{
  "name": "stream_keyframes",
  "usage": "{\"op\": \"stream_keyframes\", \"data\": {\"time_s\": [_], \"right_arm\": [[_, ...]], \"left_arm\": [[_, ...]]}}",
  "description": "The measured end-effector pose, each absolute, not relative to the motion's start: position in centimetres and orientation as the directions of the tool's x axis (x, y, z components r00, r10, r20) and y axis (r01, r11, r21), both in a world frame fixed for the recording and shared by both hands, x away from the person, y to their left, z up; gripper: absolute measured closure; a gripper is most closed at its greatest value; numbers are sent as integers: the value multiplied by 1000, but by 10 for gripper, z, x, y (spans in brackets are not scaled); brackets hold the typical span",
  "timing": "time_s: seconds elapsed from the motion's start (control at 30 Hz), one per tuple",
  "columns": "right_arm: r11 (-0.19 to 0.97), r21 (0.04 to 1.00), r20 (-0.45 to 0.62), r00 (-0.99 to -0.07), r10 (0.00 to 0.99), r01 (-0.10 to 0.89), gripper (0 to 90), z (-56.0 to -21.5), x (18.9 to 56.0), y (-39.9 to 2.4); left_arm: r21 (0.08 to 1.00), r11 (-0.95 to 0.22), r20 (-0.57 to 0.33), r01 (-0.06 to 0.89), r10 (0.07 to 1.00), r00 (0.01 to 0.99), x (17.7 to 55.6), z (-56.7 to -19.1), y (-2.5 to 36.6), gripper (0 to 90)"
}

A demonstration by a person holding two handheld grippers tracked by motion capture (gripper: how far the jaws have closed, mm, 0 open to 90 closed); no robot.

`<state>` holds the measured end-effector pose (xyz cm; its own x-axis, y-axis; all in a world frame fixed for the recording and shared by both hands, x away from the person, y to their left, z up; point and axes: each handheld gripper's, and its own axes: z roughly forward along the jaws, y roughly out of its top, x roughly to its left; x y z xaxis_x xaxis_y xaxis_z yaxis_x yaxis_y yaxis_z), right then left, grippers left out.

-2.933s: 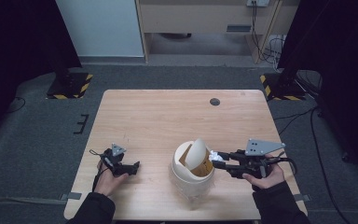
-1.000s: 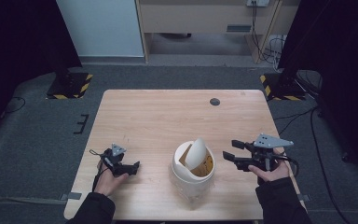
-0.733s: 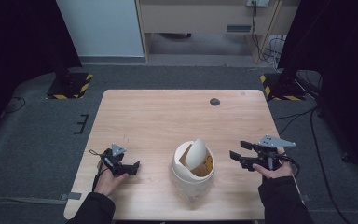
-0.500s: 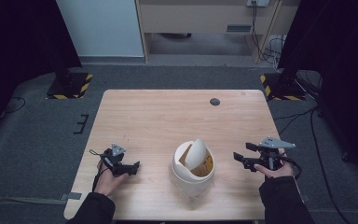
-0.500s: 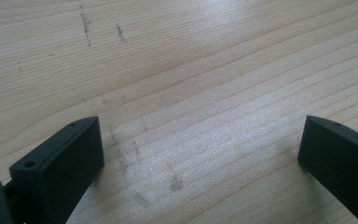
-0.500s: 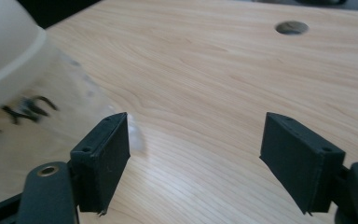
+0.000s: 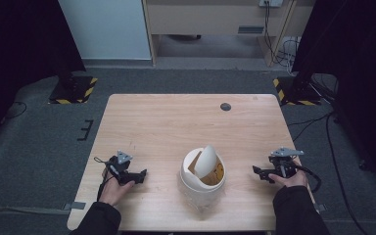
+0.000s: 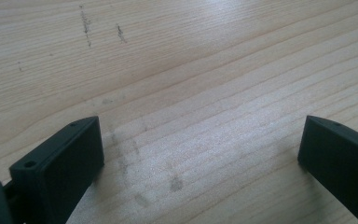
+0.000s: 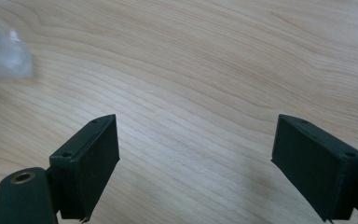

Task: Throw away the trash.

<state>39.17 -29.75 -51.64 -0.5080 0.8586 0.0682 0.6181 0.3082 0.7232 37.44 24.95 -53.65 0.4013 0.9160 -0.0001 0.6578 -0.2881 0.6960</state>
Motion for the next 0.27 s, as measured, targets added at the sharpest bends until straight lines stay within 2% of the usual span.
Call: {"op": "stream_keyframes", "data": {"time_s": [0.27], "right_arm": [[345, 689, 27, -499, 866, 637, 122, -522, 393, -304]], "left_arm": [[696, -288, 0, 658, 916, 401, 374, -537, 249, 0]]}}
